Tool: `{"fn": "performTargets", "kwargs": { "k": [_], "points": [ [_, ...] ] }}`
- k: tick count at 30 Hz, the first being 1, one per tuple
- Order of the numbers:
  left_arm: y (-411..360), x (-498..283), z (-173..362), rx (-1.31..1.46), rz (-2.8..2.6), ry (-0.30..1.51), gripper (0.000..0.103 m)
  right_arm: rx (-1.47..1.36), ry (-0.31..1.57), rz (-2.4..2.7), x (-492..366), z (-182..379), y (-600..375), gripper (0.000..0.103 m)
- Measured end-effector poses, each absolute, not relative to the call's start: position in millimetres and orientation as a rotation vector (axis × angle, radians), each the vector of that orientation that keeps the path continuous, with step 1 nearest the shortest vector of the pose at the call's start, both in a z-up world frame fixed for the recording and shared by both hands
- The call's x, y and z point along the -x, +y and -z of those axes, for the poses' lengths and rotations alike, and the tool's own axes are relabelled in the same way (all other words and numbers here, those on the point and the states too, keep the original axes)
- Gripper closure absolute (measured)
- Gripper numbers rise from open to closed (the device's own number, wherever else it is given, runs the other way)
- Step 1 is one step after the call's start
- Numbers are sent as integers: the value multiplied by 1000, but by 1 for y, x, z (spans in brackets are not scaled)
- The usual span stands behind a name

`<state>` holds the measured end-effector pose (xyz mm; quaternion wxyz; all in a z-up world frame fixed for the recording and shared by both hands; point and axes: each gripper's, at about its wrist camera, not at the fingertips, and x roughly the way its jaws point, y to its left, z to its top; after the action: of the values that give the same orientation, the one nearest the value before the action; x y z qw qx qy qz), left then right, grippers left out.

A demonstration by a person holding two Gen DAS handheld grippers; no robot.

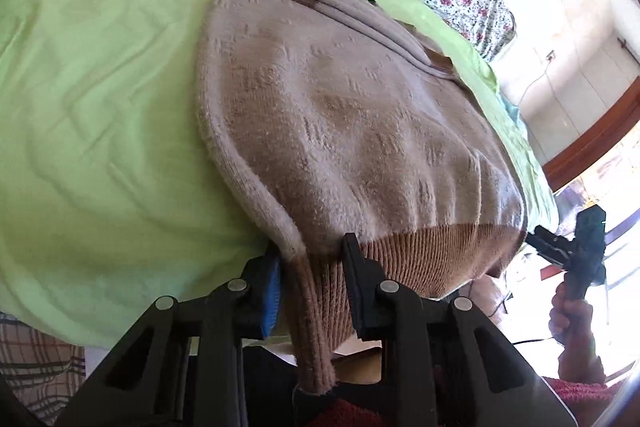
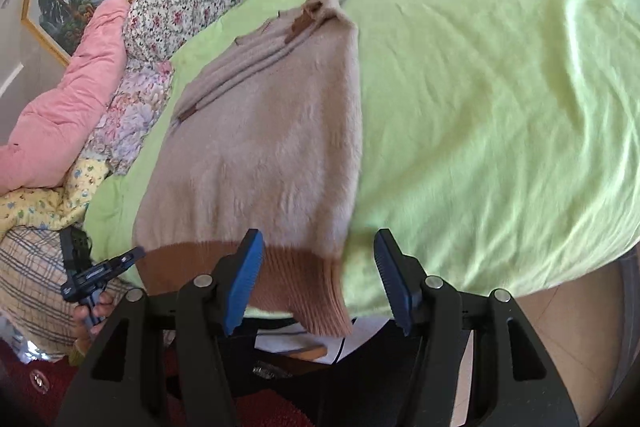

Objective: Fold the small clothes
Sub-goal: 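Grasp the hem with both tools and lift it toward the collar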

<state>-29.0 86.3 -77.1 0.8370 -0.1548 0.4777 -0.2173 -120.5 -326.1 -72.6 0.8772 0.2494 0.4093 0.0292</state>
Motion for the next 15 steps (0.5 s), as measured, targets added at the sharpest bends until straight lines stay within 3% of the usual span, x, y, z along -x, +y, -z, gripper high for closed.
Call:
{"fn": "performTargets", "kwargs": {
  "k": [8,10,11,12,14,15],
  "points": [
    [100,24,88,393,524,1036,73,-517,844,-265,111,105,-309,44],
    [101,24,90,401,537,1028,76,-536,821,-294,113,108,-311,44],
    [100,25,90,400,542,1020,83,-557,811,-305,115,109,-314,48],
    [100,25,91,393,543,1015,90,-573,814,-306,115,112,-317,52],
    [101,29,89,383,551,1004,95,-582,832,-281,114,114,-320,96],
    [102,33,87,375,554,992,96,-597,823,-285,118,113,-322,96]
  ]
}}
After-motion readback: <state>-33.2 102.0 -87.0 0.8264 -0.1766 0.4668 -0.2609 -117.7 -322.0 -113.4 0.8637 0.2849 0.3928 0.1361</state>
